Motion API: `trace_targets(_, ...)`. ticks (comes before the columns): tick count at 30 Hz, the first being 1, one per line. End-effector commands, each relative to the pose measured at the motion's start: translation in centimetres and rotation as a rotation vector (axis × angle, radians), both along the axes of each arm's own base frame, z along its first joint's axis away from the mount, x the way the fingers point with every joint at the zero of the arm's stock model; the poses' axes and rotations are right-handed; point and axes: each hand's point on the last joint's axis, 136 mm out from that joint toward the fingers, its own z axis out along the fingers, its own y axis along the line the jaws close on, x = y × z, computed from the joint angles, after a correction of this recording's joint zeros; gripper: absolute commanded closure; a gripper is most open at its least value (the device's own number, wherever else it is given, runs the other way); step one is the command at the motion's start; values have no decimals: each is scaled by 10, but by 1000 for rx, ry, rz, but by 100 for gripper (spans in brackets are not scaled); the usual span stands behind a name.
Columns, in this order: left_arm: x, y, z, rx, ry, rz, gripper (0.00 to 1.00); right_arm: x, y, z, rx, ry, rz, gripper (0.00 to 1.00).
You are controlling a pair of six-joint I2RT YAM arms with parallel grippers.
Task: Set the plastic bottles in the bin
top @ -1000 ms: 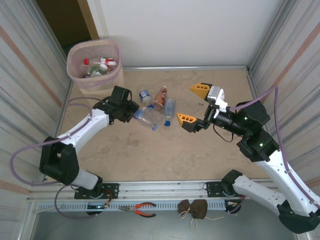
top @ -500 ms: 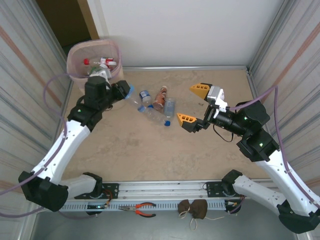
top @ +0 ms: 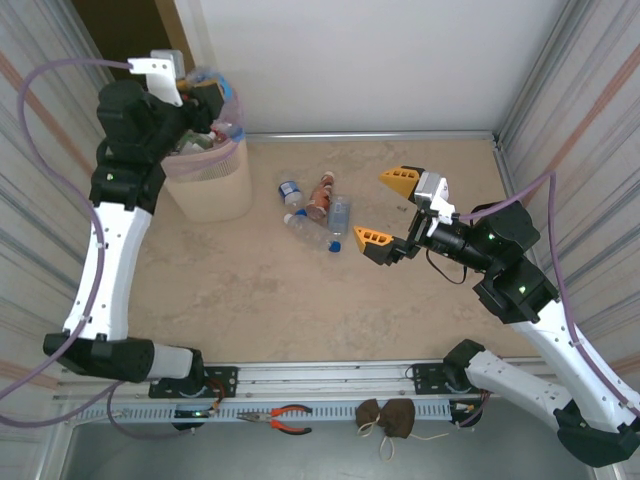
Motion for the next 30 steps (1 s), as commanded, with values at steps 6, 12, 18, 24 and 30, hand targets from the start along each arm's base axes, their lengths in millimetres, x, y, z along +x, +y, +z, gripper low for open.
trace_targets(6, 31, 31, 12, 89, -66, -15, 70, -7, -3, 18, 18, -51, -3, 1)
trace_targets(12, 61, 52, -18, 77, -7, -35, 73, -10, -3, 22, 22, -57, 0, 1)
trace_targets(18, 79, 54, -51, 81, 70, -96, 75, -15, -4, 26, 27, -63, 3, 1)
trace_targets(24, 83, 50, -97, 99, 170, -151, 83, -16, -4, 24, 20, -65, -5, 1)
trace_targets(30, 83, 42, -141, 126, 226, -227, 82, -16, 0, 24, 15, -68, 5, 1)
